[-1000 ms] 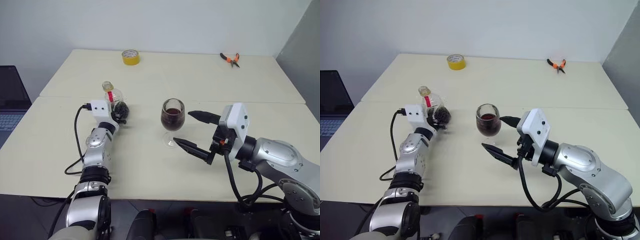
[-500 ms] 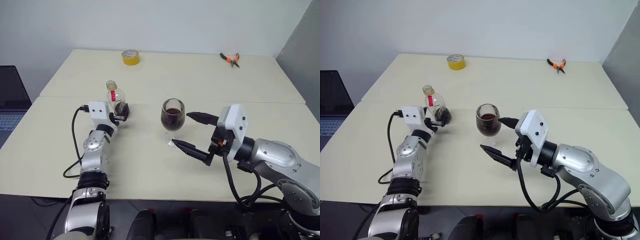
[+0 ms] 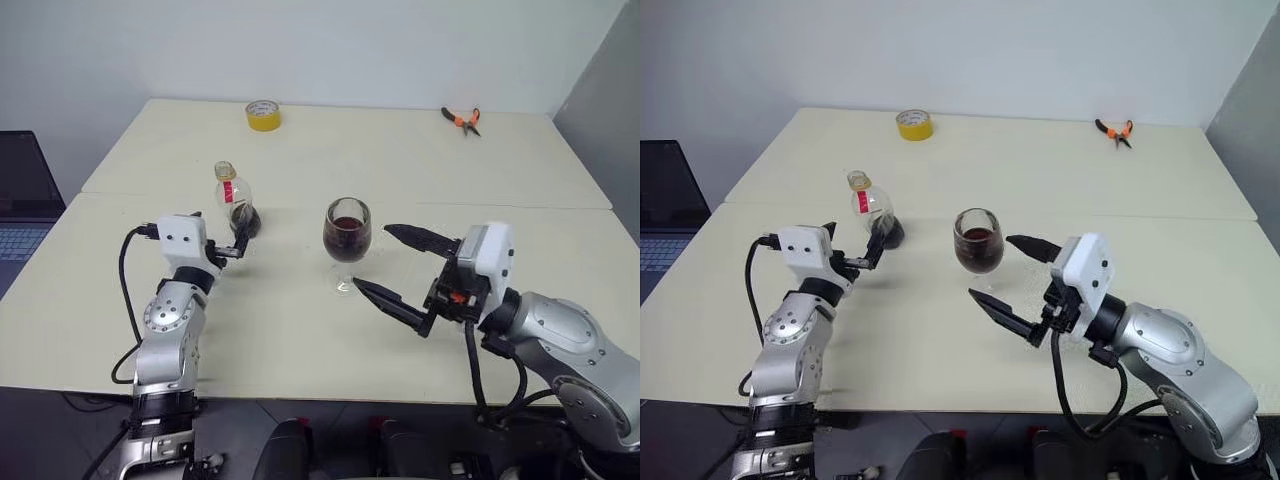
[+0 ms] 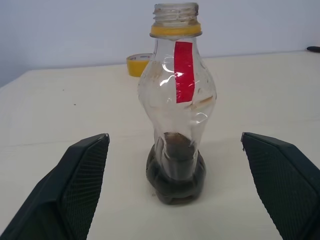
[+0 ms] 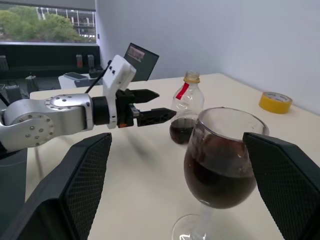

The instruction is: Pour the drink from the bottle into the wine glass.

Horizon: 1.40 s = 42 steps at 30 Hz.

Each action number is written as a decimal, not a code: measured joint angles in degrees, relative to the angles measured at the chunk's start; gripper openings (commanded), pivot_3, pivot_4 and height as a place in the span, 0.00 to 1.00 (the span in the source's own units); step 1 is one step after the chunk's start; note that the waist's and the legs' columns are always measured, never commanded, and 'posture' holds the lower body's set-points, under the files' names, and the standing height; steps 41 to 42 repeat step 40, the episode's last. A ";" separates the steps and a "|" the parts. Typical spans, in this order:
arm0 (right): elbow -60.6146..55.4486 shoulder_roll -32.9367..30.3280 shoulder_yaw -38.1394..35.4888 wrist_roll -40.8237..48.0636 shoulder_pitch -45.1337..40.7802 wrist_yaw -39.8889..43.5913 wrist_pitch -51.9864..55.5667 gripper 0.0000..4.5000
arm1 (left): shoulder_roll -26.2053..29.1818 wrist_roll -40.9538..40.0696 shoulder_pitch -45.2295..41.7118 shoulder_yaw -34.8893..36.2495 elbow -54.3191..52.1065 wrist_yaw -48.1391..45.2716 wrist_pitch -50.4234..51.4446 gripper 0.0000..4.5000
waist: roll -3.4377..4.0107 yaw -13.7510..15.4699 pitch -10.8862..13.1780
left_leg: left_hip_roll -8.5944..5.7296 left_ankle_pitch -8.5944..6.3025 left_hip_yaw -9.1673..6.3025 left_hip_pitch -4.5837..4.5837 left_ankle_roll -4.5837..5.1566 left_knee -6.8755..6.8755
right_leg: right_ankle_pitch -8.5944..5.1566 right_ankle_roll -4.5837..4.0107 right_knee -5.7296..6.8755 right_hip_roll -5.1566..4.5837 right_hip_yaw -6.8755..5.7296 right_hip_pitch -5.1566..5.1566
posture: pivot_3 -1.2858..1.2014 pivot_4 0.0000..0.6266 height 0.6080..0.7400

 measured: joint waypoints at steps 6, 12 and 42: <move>3.14 2.98 -3.75 0.74 6.00 -0.11 -3.05 1.00 | 1.01 1.45 4.09 0.32 -3.94 0.89 0.83 1.00 | -0.01 0.04 -0.01 | -0.01 0.00 -0.02 0.02 0.00 -0.02 | 0.00 0.00 -0.01 0.00 -0.01 0.02 | 0.52 0.24 1.00; 11.19 5.54 -5.74 -4.35 8.46 -0.46 -10.07 1.00 | 1.00 2.42 7.38 0.60 -6.58 1.20 0.69 1.00 | -0.01 0.04 -0.01 | 0.00 0.00 -0.01 0.04 0.00 -0.05 | 0.00 0.00 -0.07 0.00 0.00 0.04 | 0.52 0.24 1.00; 41.18 16.97 -10.81 -18.44 1.63 -8.29 -31.95 1.00 | 0.20 5.77 7.82 2.90 1.74 5.61 -8.70 1.00 | 0.02 0.03 0.00 | -0.01 0.00 0.05 0.06 0.00 -0.08 | 0.00 -0.01 -0.03 -0.01 0.04 0.02 | 0.52 0.24 1.00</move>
